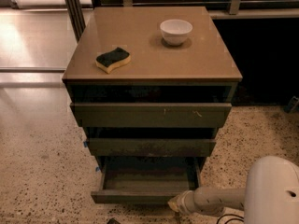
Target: Close bottom drawer
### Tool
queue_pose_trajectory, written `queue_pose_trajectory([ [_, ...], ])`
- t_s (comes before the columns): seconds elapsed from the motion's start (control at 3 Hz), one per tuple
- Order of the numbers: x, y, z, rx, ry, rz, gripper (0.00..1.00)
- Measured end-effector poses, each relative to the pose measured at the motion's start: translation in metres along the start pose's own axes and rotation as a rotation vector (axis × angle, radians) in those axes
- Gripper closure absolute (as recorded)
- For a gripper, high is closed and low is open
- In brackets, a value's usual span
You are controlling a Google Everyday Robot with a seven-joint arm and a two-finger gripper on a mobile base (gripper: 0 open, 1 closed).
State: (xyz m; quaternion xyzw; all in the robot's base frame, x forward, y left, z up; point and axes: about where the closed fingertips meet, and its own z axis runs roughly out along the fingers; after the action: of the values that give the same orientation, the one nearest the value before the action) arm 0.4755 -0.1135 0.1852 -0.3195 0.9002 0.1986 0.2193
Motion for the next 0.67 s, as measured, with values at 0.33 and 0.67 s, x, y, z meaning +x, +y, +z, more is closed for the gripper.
queue_pose_trajectory([
  [0.33, -0.005, -0.017, 0.003, 0.029, -0.015, 0.021, 1.00],
  [0.67, -0.025, -0.051, -0.002, 0.096, -0.047, 0.021, 1.00],
])
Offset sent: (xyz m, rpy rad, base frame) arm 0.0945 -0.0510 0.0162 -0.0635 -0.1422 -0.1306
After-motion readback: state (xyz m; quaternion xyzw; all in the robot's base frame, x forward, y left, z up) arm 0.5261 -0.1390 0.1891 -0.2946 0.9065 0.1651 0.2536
